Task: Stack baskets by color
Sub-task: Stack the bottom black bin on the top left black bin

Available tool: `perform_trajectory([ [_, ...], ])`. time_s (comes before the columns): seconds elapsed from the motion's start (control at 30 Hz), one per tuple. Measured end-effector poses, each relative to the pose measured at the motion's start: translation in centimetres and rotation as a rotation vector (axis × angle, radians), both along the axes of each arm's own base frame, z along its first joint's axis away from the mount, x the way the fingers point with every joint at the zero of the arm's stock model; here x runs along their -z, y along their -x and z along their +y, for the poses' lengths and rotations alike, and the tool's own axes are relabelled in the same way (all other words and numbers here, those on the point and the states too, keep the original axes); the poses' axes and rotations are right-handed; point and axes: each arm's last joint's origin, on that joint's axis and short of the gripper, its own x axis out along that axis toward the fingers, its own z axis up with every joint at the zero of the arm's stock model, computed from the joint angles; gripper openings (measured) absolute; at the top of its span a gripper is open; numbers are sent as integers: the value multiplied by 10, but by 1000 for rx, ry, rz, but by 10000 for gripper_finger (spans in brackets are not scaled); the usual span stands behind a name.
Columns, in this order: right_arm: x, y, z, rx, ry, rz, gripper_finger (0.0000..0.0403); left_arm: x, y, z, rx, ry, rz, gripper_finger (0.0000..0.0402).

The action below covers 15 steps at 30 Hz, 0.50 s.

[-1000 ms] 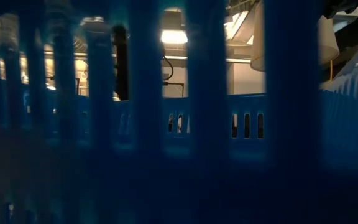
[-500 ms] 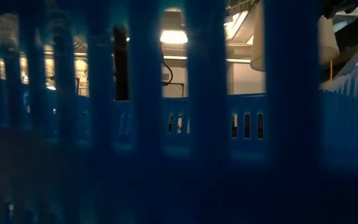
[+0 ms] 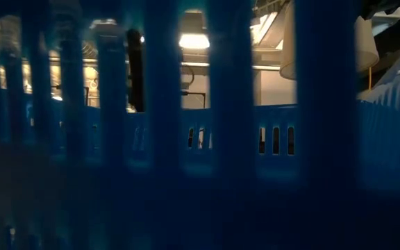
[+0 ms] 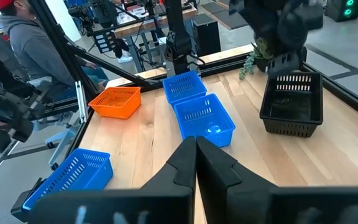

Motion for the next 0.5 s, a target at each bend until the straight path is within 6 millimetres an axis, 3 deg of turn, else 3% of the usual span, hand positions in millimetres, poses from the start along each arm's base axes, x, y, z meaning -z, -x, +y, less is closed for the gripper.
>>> perform_trajectory([
  [0.2,0,0,0,4,-22,0,12,-15,-7,-5,55,-55,8,68],
  [0.5,0,0,0,5,-24,-2,12,19,-13,-2,64,12,97,68],
])
